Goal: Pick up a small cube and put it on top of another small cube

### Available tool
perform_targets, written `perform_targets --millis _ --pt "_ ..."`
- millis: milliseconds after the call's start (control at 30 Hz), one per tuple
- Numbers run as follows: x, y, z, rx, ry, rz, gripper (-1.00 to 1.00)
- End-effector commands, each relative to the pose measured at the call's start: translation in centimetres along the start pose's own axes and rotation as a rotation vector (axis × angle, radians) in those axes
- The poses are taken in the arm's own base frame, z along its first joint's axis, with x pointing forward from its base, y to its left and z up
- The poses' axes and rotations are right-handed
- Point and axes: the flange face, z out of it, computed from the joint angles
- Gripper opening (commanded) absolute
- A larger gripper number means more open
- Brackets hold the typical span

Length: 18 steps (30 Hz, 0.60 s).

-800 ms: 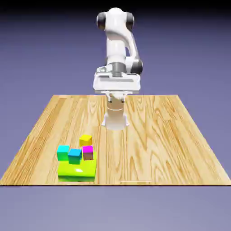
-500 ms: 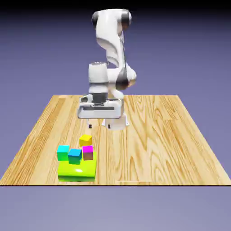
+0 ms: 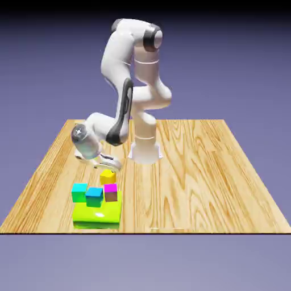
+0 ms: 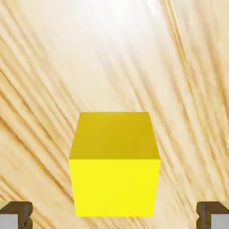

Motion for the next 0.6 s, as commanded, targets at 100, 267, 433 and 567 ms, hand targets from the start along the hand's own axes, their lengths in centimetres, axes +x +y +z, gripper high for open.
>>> perform_targets --millis 100,267,433,567 --pt "0.2 -0.1 2.8 -0.002 0.000 0.002 -1.00" --pt "-0.3 0.4 -2.6 -0.001 0.000 0.001 -1.00" --pt "-0.2 -1.5 -6.5 -0.043 0.067 -0.151 -1.00" --pt "-0.5 -5.9 -11.9 -0.145 0.196 -0.446 -1.00"
